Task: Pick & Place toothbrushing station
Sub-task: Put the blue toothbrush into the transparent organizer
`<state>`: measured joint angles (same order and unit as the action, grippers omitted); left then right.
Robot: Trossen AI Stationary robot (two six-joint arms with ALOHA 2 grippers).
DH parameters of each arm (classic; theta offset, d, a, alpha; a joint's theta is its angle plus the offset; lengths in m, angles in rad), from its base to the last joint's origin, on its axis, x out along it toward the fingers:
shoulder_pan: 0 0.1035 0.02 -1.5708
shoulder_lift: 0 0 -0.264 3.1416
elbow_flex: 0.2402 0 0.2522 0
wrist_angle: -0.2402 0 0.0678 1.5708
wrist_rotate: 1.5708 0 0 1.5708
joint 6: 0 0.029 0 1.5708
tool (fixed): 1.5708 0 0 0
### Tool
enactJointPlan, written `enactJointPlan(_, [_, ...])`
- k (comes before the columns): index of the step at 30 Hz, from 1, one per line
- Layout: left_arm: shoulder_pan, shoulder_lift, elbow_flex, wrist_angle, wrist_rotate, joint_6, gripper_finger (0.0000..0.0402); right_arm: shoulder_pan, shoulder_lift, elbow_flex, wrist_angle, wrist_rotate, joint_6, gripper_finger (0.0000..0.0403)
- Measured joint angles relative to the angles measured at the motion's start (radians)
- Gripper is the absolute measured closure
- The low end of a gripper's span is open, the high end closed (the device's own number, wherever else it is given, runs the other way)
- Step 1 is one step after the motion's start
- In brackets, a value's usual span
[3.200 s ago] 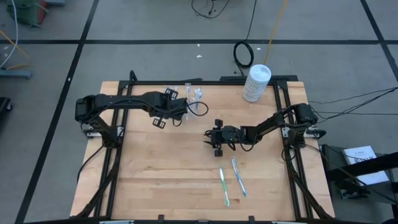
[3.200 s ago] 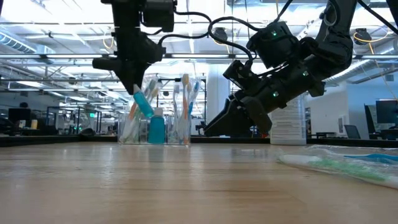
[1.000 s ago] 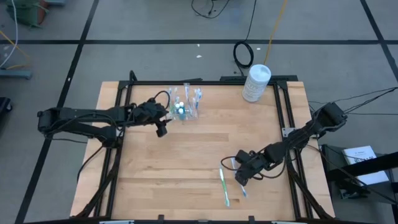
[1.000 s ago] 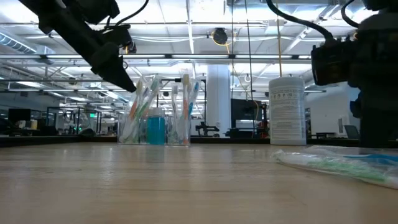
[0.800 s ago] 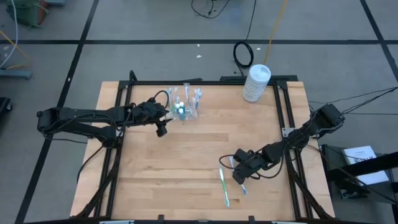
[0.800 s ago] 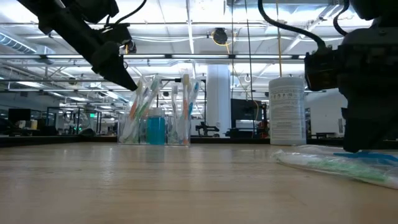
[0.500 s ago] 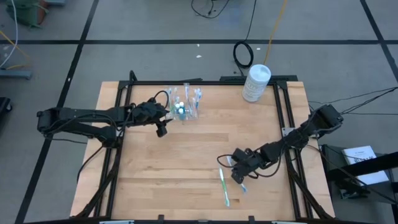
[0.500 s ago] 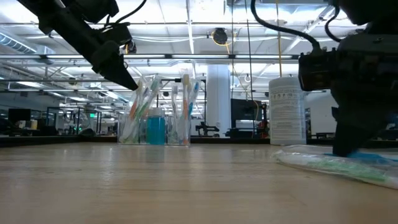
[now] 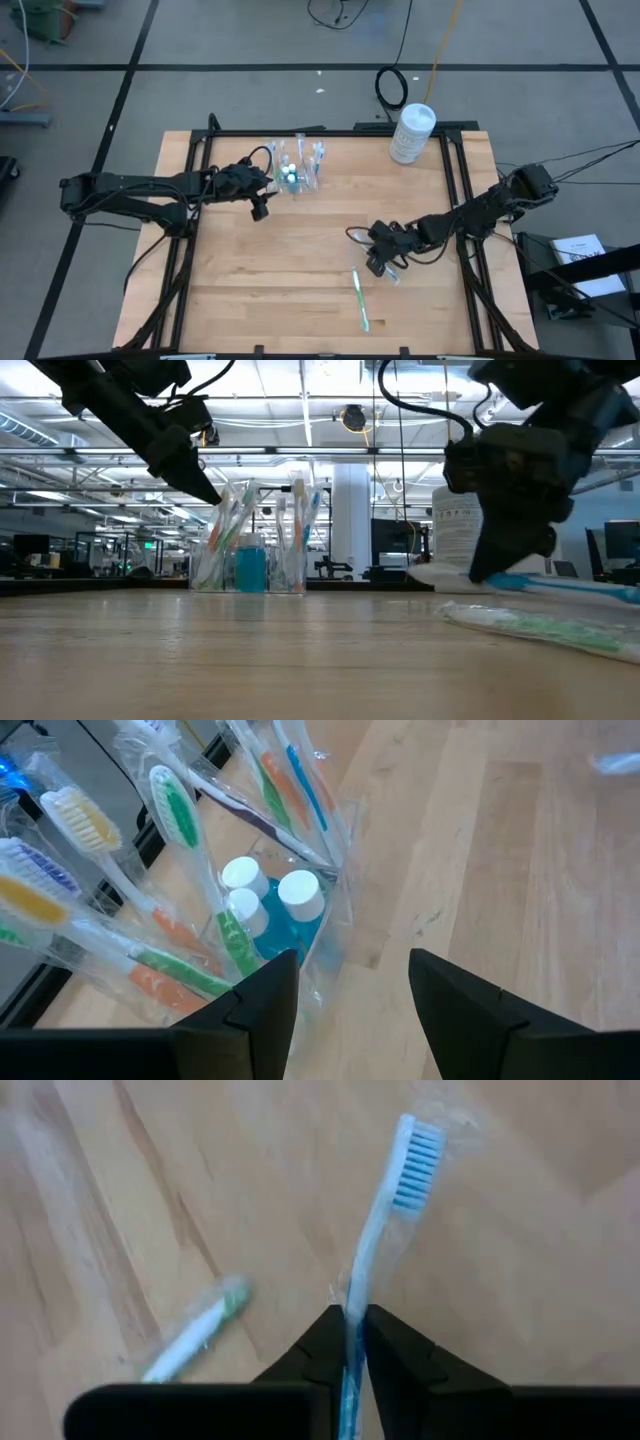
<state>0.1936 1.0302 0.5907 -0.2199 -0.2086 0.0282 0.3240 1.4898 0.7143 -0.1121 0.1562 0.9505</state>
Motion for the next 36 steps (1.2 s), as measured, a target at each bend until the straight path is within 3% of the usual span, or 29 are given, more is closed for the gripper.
enactJointPlan(5, [-0.001,0.000,0.000,0.006,0.008,-0.001,0.0204,-0.045,-0.059,0.001,0.064,0.006,-0.107,0.0392])
enactJointPlan(13, [-0.001,0.000,0.000,0.008,0.009,0.000,0.0204,-0.083,-0.103,0.003,0.151,0.058,-0.253,0.0386])
enactJointPlan(27, [-0.001,0.000,0.000,0.008,0.009,-0.031,0.0204,-0.074,-0.103,0.003,0.145,0.061,-0.285,0.0388])
enactJointPlan(36, [-0.002,0.000,0.000,0.022,0.009,-0.088,0.0204,-0.076,-0.103,0.003,0.161,0.146,-0.359,0.0388])
